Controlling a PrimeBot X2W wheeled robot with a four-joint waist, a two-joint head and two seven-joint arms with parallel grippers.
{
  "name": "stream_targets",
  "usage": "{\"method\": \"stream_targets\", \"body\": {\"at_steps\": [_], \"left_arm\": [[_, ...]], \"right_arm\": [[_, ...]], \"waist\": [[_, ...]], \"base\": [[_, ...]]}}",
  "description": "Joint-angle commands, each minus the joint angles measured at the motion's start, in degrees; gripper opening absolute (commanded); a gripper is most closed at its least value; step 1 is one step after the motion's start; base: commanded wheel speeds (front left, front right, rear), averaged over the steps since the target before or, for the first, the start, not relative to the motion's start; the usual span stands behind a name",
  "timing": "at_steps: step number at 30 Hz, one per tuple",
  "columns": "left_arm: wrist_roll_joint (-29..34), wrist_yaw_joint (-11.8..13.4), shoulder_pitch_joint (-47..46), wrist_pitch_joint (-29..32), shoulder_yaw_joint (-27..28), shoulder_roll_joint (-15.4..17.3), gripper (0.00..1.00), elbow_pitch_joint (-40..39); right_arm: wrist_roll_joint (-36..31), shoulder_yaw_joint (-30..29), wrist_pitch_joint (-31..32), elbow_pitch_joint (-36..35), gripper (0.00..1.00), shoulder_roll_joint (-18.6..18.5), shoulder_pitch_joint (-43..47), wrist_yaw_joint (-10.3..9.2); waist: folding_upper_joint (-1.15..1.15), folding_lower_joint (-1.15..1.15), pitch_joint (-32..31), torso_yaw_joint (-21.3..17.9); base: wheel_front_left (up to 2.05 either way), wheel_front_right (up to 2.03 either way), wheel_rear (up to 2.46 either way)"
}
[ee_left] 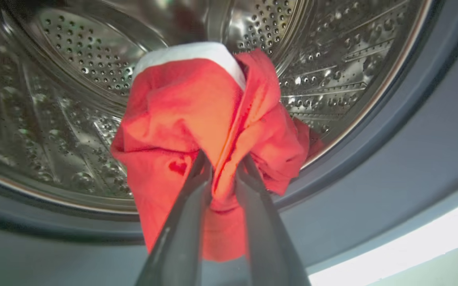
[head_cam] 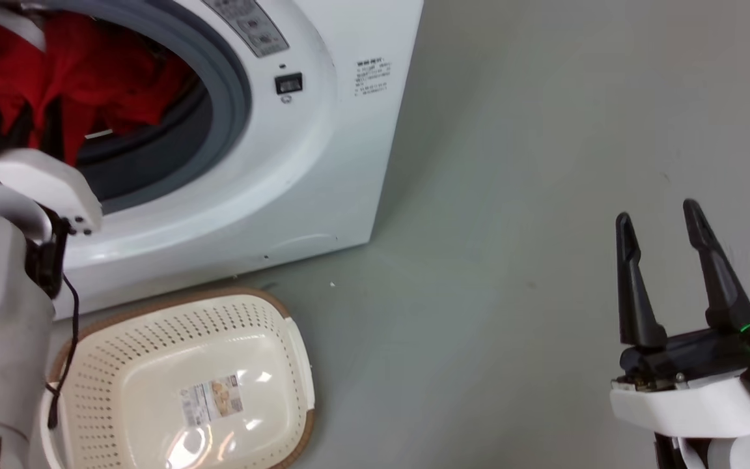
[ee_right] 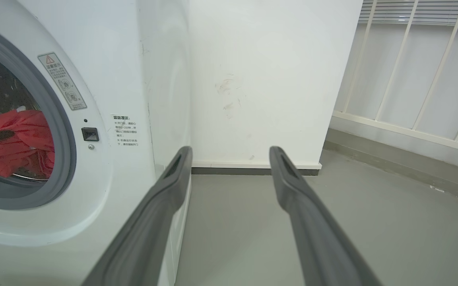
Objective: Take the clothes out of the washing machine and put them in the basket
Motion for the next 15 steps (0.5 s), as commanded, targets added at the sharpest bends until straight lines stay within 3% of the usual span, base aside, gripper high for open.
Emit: {"method": "stream_targets", "body": {"at_steps": [1, 15], "left_arm": [[0.0, 0.4, 2.0, -0.3, 0.0, -0.2, 0.0, -1.7], [-1.1, 5.0, 22.9, 1.5, -0.6, -1.5, 0.0, -24.0]], "right_arm": [[-0.6, -0.1, -0.1, 0.2, 1.0, 0.0, 1.1, -0.04], [-2.9, 0.5, -0.1, 1.7, 1.0, 0.0, 7.4, -0.04]], "waist": [[0.0, 0.01, -2.9, 1.5], [0.0, 0.01, -12.6, 4.1]], "base": [[0.0, 0.0, 0.0], [0.0, 0.0, 0.0]]}}
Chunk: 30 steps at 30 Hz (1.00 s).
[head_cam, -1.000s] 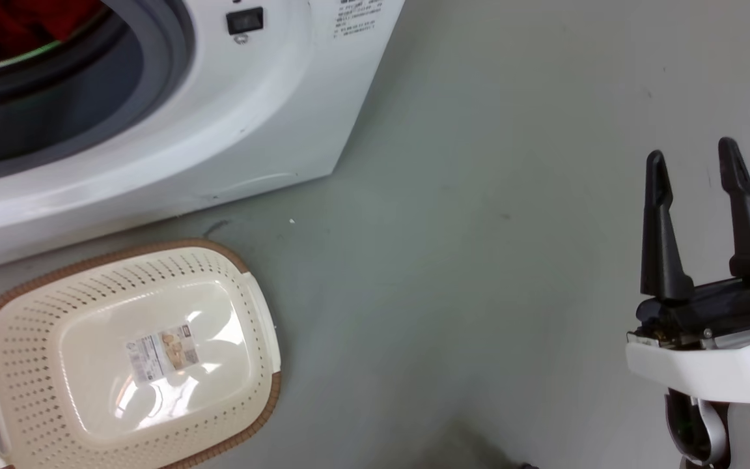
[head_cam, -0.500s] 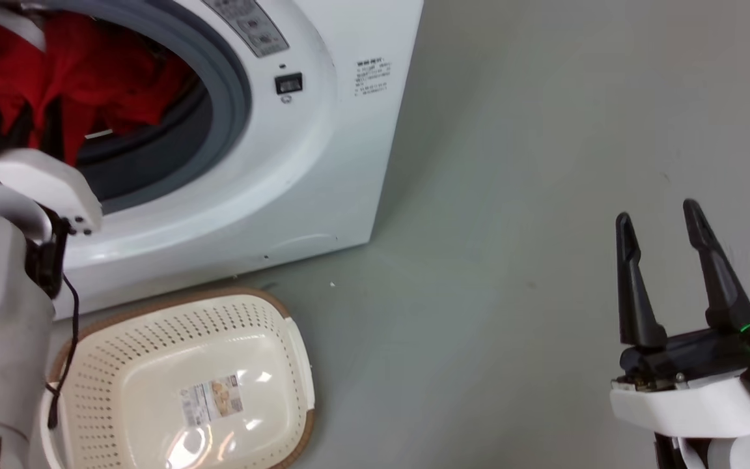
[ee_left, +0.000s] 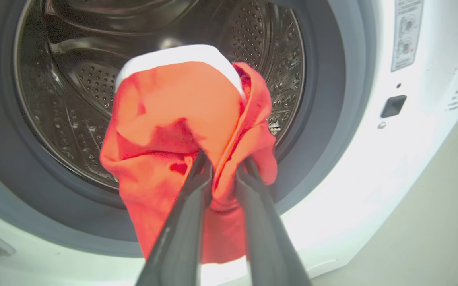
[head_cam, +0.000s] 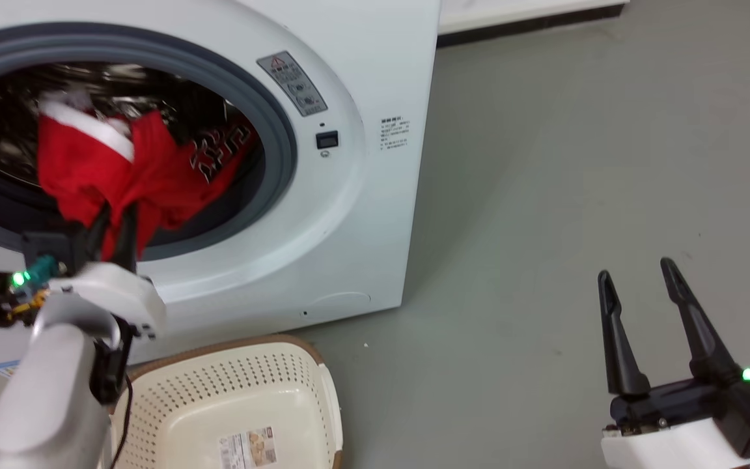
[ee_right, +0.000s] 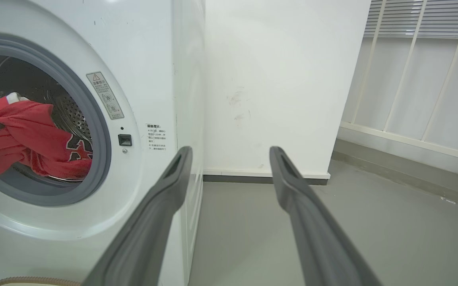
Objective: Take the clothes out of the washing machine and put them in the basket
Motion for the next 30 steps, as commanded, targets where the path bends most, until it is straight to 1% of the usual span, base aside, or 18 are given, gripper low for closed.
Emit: {"method": "stream_targets", "body": {"at_steps": [1, 10, 13, 18, 22, 24, 30], "left_arm": [[-0.3, 0.6, 2.4, 0.6, -0.2, 0.0, 0.0, -2.6], [-1.1, 4.1, 16.4, 5.9, -1.4, 1.0, 0.0, -17.9], [-1.4, 5.1, 20.3, 7.3, -1.7, 1.3, 0.0, -21.8], [-1.8, 6.0, 25.2, 9.4, -2.6, 1.7, 0.0, -26.2], [-2.4, 6.3, 27.8, 10.0, -3.2, 1.5, 0.0, -26.8], [-2.7, 6.1, 28.7, 10.2, -3.7, 1.2, 0.0, -26.2], [-3.8, 4.4, 30.0, 9.0, -5.3, -0.3, 0.0, -20.2]], "right_arm": [[-0.5, 0.1, -0.1, 0.2, 1.0, 0.0, 1.2, -0.04], [-1.6, -0.1, -0.1, 0.8, 1.0, 0.0, 4.5, -0.04], [-1.8, -0.3, -0.1, 1.0, 1.0, 0.0, 5.4, -0.04], [-1.6, -0.7, -0.1, 1.1, 1.0, 0.0, 6.1, -0.04], [-1.4, -0.7, -0.1, 1.2, 1.0, 0.0, 6.2, -0.04], [-1.3, -0.5, -0.1, 1.4, 1.0, 0.0, 6.1, -0.04], [-1.3, -0.2, -0.1, 1.6, 1.0, 0.0, 5.2, -0.04]], "waist": [[0.0, 0.02, -2.0, 0.8], [0.0, 0.02, -6.8, 2.4], [0.0, 0.02, -7.8, 2.8], [0.0, 0.02, -8.5, 3.5], [0.0, 0.02, -8.6, 3.7], [0.0, 0.02, -8.4, 3.6], [0.0, 0.02, -7.5, 2.0]], "base": [[0.0, 0.0, 0.0], [0.0, 0.0, 0.0], [0.0, 0.0, 0.0], [0.0, 0.0, 0.0], [0.0, 0.0, 0.0], [0.0, 0.0, 0.0], [0.0, 0.0, 0.0]]}}
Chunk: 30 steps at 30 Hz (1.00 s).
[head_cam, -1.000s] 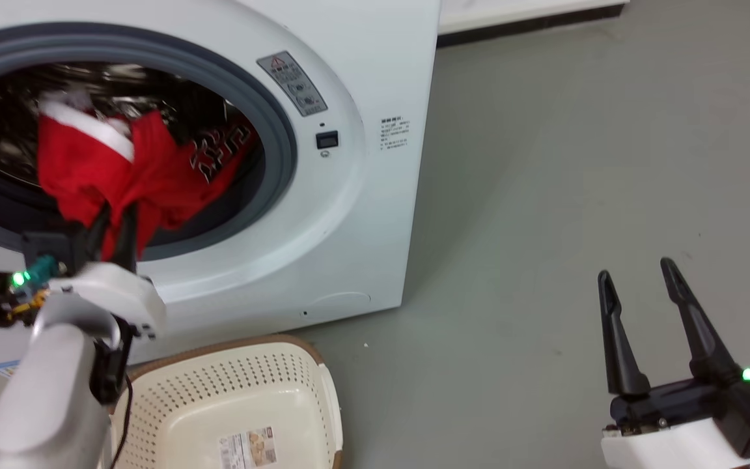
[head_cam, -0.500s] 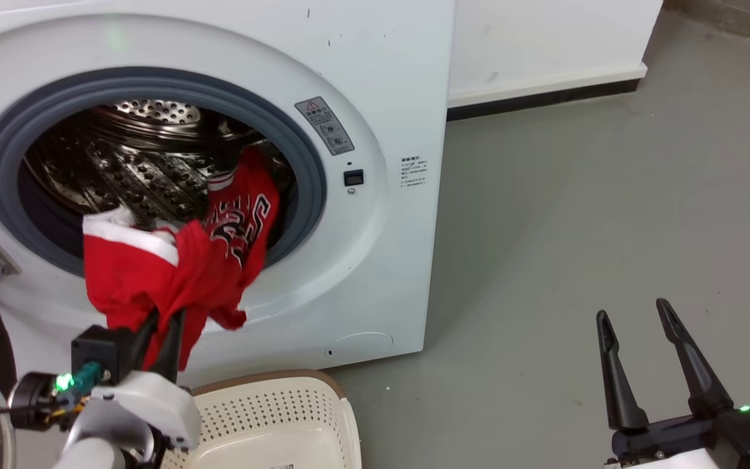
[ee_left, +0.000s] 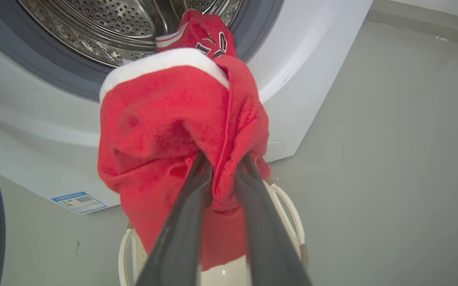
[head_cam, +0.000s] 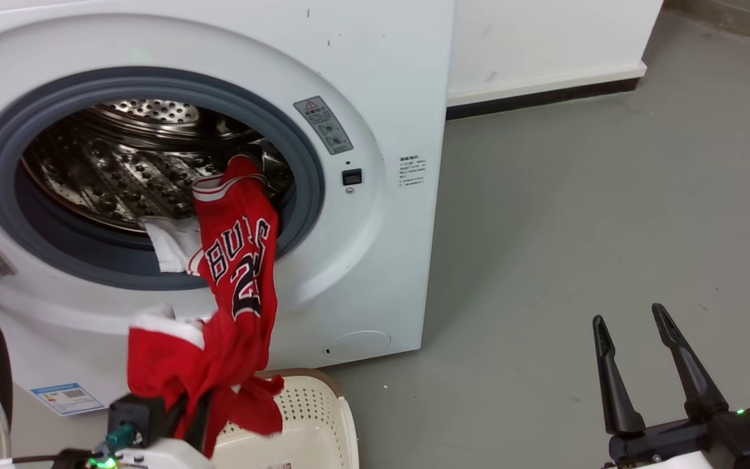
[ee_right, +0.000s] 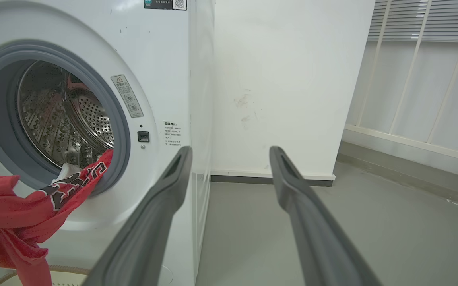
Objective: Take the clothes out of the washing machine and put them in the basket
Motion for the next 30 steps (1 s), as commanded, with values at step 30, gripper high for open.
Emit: {"method": "stream_targets", "body": {"at_steps": [30], "left_arm": [[-5.2, -8.7, -20.7, -7.4, -0.8, -7.7, 0.0, 48.3]], "right_arm": [[3.2, 0.8, -0.1, -2.2, 1.0, 0.0, -11.7, -0.04]], "waist": [[0.0, 0.01, 20.6, -7.8]], "base": [[0.0, 0.0, 0.0]]}}
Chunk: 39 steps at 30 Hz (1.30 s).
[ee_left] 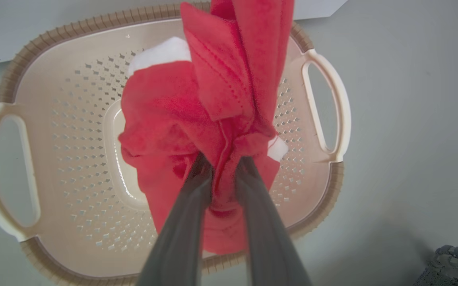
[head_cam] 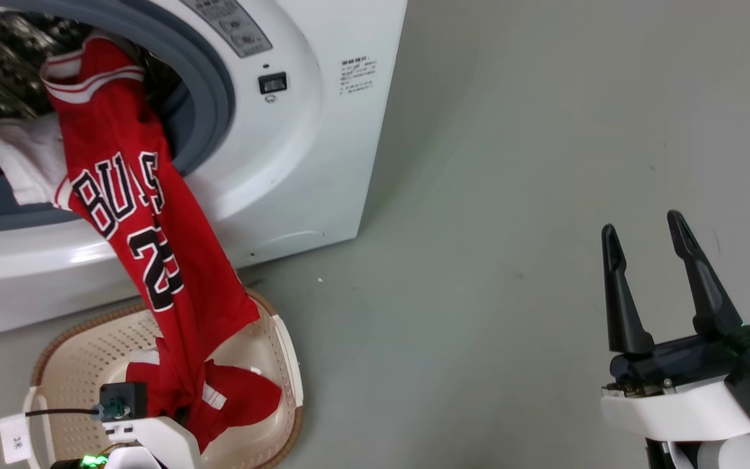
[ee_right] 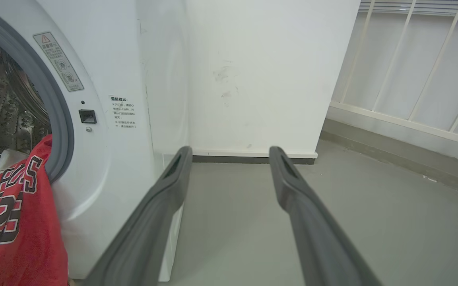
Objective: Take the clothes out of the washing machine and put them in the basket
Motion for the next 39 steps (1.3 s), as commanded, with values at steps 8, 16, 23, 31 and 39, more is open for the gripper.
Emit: {"method": "stream_targets", "body": {"at_steps": [8, 16, 23, 31, 39], "left_arm": [[-0.6, -0.2, -7.2, -0.5, 0.3, -0.4, 0.0, 8.3], [-1.0, 1.1, -11.7, 0.5, 0.4, 0.4, 0.0, 11.7], [-0.1, 1.9, -13.7, -0.1, -0.8, 0.1, 1.0, 12.6], [-0.7, 1.8, -10.9, -0.7, -1.2, -0.9, 1.0, 13.2], [-0.8, 0.4, -6.5, -3.3, -1.8, -2.7, 1.0, 13.1]], "right_arm": [[1.5, 0.1, -0.1, -1.1, 1.0, 0.0, -3.5, -0.04], [2.6, -0.5, -0.1, -1.9, 1.0, 0.0, -5.4, -0.04], [3.0, -0.6, -0.1, -1.8, 1.0, 0.0, -6.2, -0.04], [2.3, -0.6, -0.1, -0.9, 1.0, 0.0, -4.9, -0.04], [1.3, -0.4, -0.1, 0.1, 1.0, 0.0, -2.1, -0.04]], "waist": [[0.0, -0.01, 6.9, -1.5], [0.0, -0.01, 11.3, -1.6], [0.0, -0.01, 12.6, -1.2], [0.0, -0.01, 8.8, -0.3], [0.0, -0.01, 1.3, 1.3]], "base": [[0.0, 0.0, 0.0], [0.0, 0.0, 0.0], [0.0, 0.0, 0.0], [0.0, 0.0, 0.0], [0.0, 0.0, 0.0]]}}
